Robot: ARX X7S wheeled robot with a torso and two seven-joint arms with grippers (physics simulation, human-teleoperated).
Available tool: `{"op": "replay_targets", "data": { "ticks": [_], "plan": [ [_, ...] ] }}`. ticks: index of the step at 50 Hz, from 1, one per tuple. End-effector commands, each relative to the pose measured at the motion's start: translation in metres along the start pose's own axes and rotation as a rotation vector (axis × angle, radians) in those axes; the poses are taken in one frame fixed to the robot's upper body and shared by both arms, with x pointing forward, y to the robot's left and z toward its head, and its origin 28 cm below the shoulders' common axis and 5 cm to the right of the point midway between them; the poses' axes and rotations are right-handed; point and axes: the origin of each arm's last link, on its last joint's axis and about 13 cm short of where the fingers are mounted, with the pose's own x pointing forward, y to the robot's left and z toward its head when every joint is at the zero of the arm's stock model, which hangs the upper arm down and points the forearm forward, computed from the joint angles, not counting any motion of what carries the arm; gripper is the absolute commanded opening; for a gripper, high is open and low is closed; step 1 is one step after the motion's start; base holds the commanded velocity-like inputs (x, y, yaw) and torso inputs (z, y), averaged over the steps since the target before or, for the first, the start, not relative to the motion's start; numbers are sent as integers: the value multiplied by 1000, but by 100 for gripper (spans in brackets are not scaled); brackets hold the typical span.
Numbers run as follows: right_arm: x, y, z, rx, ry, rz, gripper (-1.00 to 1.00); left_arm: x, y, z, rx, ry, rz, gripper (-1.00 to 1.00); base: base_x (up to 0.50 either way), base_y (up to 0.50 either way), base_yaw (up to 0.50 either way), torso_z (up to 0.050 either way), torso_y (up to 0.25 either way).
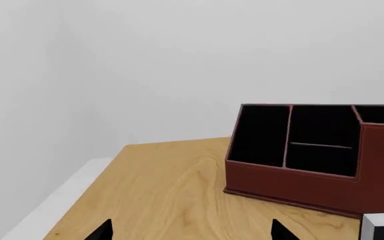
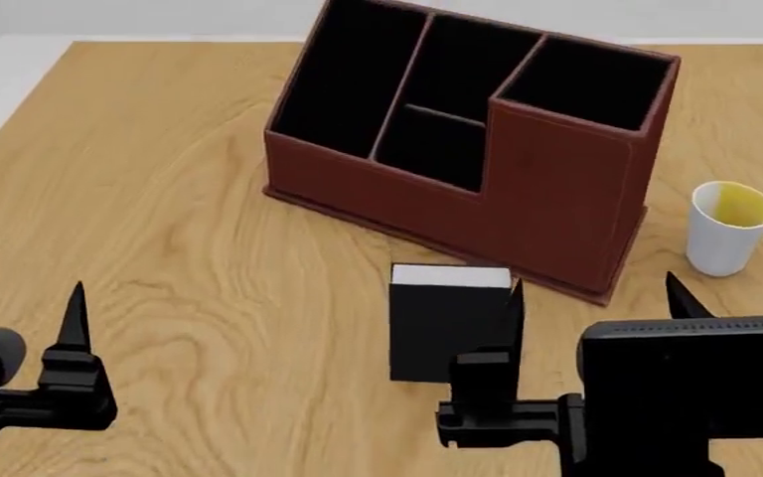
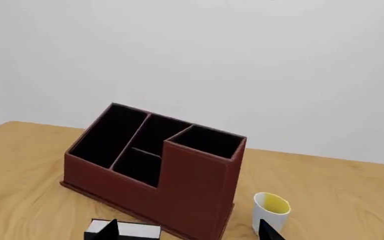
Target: Pick up the book and place it in the front compartment of the caddy.
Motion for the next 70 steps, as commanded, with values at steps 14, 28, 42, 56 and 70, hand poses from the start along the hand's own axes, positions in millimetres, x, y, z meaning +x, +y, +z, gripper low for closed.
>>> {"op": "replay_targets", "data": {
  "ticks": [14, 28, 42, 56, 70],
  "plan": [
    [-3, -6, 1, 14, -8, -34, 100, -1, 1, 2, -17, -21, -3, 100, 500, 66, 0, 0, 1],
    [-3, -5, 1, 14, -8, -31, 100, -1, 1, 2, -17, -22, -2, 100, 500, 66, 0, 0, 1],
    [-3, -4, 1, 12, -8, -26, 100, -1, 1, 1, -20, -22, -1, 100, 500, 68, 0, 0, 1],
    [-3, -3, 1, 11, -6, -21, 100, -2, 1, 1, -19, -21, 1, 100, 500, 66, 0, 0, 1],
    [-6, -1, 11, -31, -8, 11, 100, -1, 2, -1, -20, -19, 2, 100, 115, 14, 0, 0, 2]
  ]
}}
